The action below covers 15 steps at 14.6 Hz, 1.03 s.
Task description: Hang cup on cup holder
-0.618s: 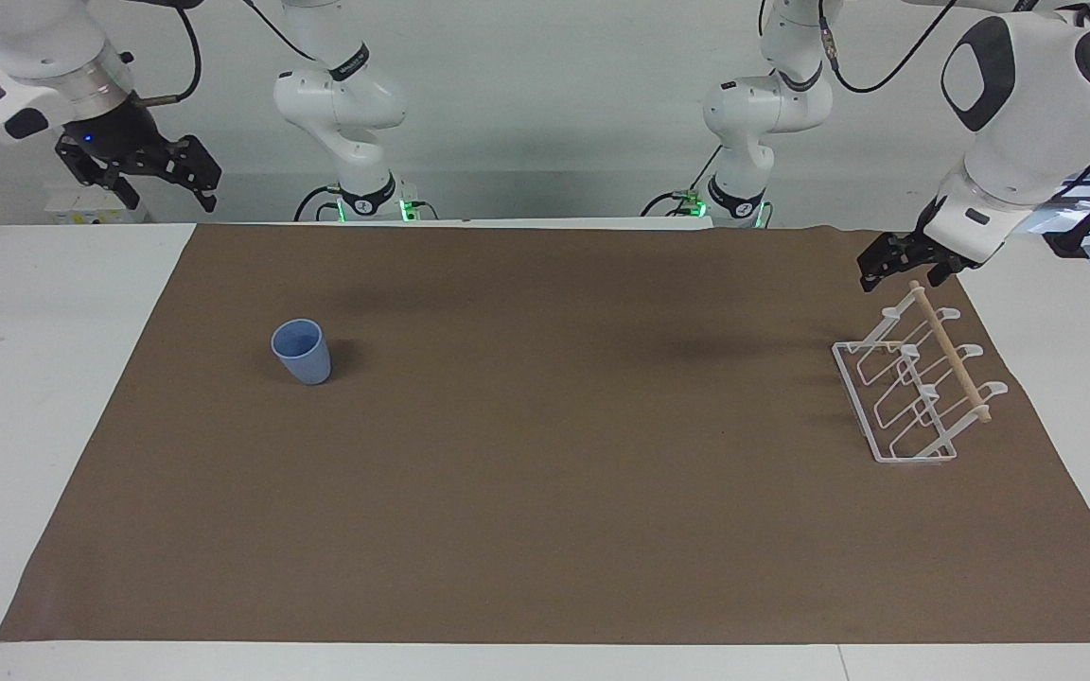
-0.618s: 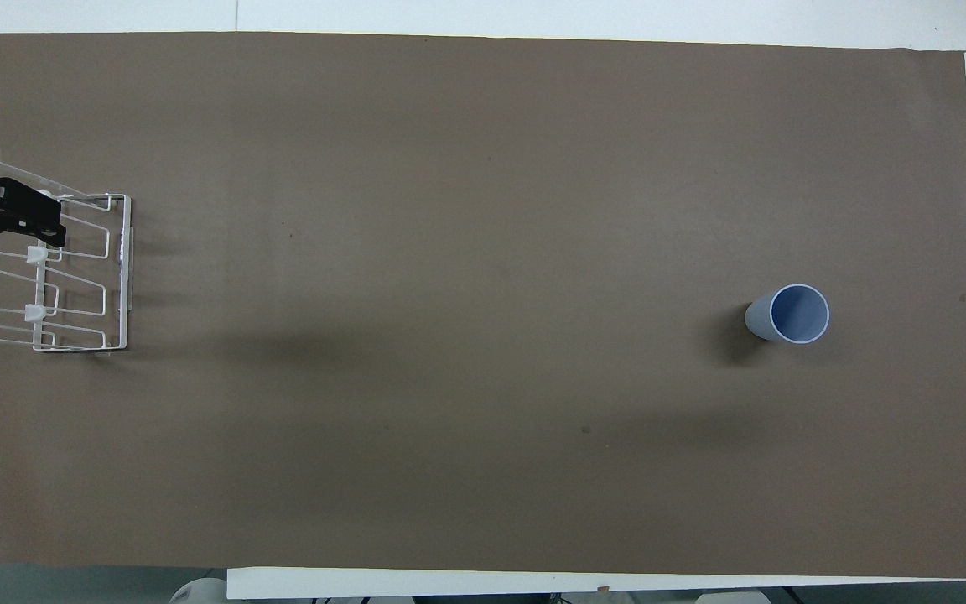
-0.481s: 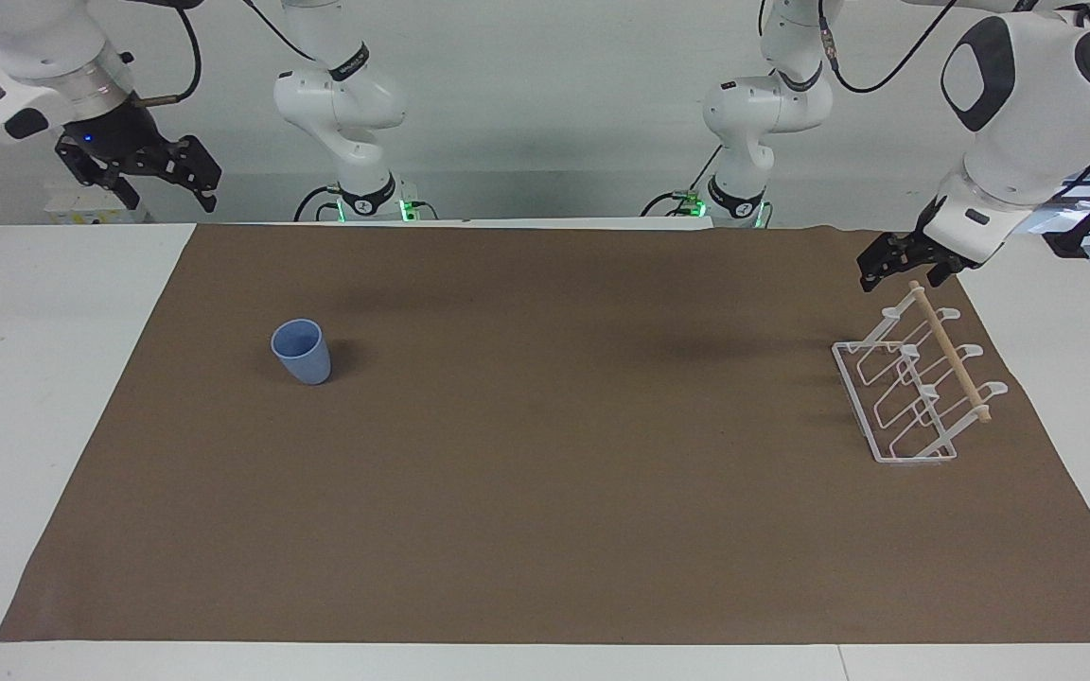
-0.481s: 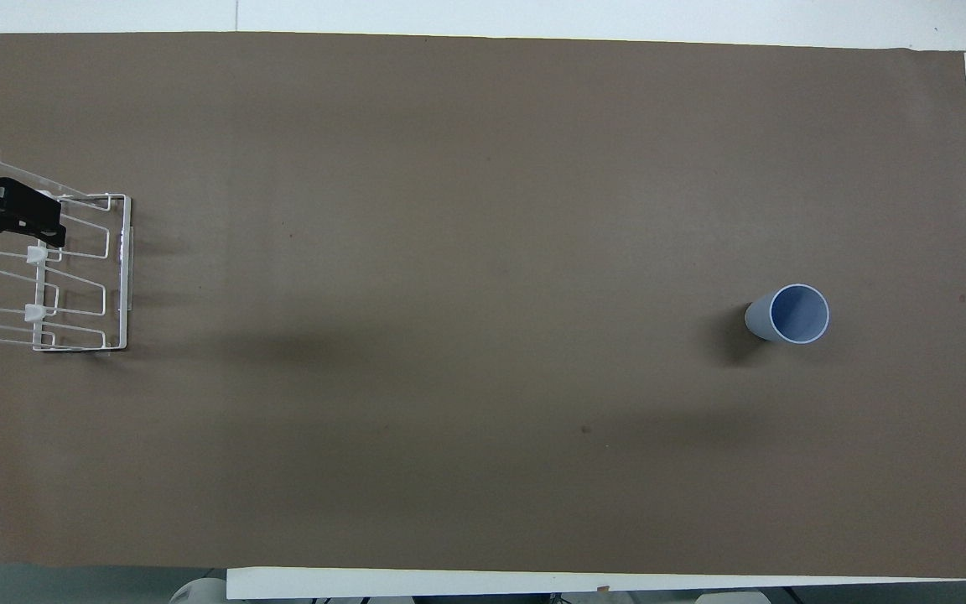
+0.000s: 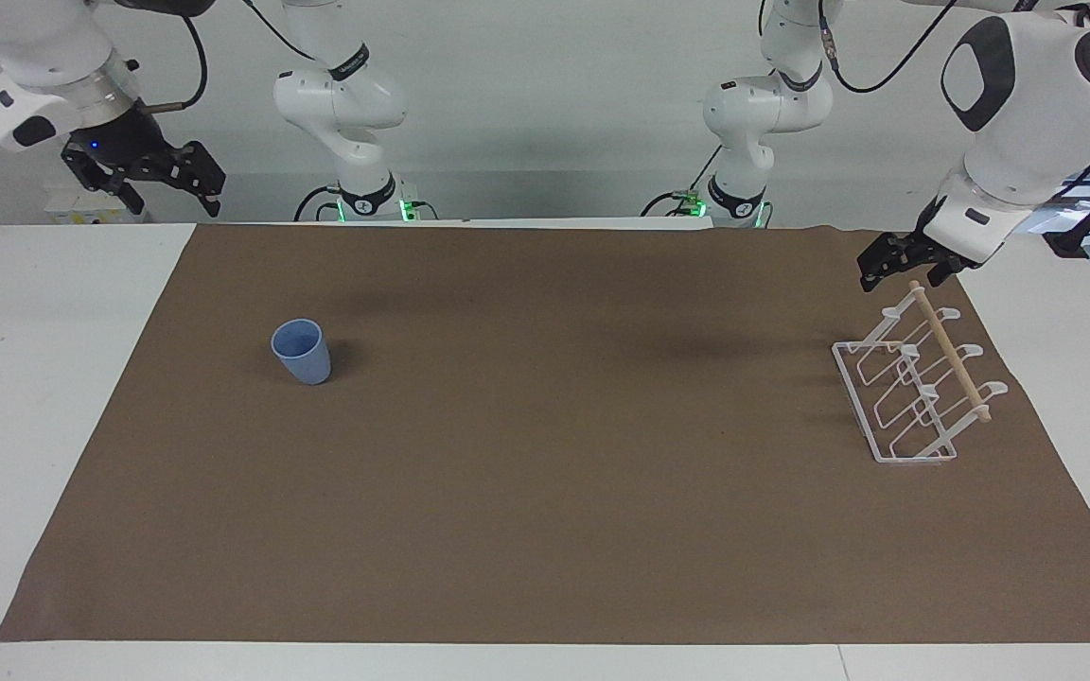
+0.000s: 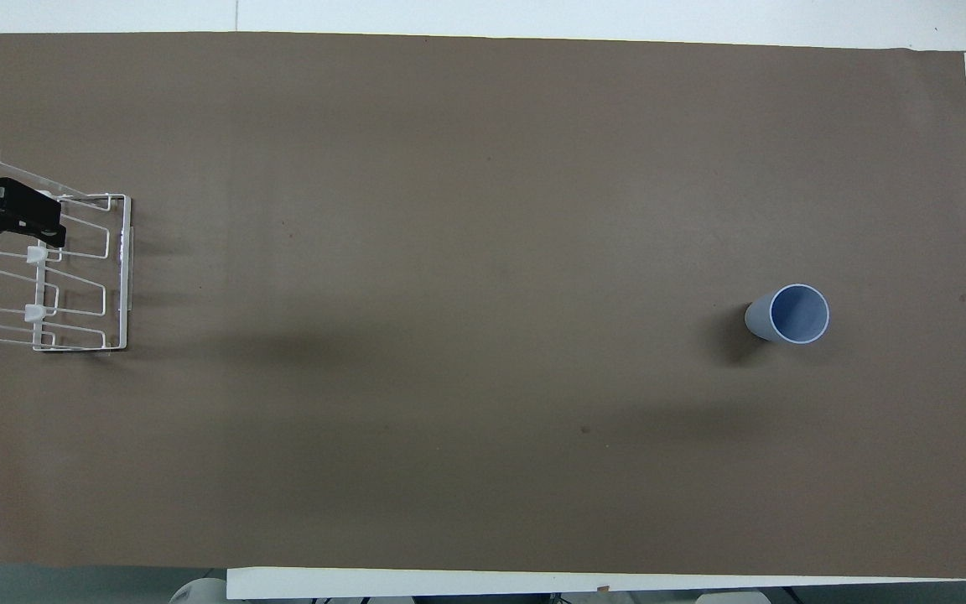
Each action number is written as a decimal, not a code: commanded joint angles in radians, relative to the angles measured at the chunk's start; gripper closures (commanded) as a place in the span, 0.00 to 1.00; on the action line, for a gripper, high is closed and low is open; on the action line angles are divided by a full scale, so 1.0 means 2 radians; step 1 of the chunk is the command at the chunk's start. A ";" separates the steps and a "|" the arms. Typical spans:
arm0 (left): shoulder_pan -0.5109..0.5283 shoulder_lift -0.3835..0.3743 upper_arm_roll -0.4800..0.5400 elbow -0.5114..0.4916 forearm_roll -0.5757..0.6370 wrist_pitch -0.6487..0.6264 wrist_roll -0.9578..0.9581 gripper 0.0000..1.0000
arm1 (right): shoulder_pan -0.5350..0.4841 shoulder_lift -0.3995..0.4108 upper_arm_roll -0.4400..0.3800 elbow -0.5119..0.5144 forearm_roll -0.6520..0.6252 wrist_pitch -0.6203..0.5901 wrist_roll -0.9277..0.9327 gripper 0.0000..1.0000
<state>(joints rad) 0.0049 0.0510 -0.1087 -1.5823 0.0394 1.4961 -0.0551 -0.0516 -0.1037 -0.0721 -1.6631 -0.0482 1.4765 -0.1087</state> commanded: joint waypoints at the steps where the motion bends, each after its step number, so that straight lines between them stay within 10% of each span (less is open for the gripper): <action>1: -0.005 -0.007 0.001 -0.010 0.004 0.003 -0.007 0.00 | -0.005 -0.056 0.001 -0.144 0.022 0.116 -0.022 0.00; 8: -0.005 -0.014 0.002 -0.019 0.004 0.003 -0.008 0.00 | -0.013 0.023 -0.001 -0.275 0.034 0.323 -0.125 0.09; 13: -0.006 -0.014 0.002 -0.020 0.004 0.002 -0.008 0.00 | -0.006 0.054 -0.001 -0.283 0.034 0.336 -0.134 0.13; 15: -0.006 -0.015 0.001 -0.023 0.004 0.002 -0.009 0.00 | -0.006 0.056 -0.001 -0.287 0.034 0.339 -0.139 0.30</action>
<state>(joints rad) 0.0043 0.0494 -0.1093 -1.5927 0.0394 1.4961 -0.0552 -0.0584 0.0203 -0.0762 -2.2150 0.0001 2.1395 -0.3507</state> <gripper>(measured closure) 0.000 0.176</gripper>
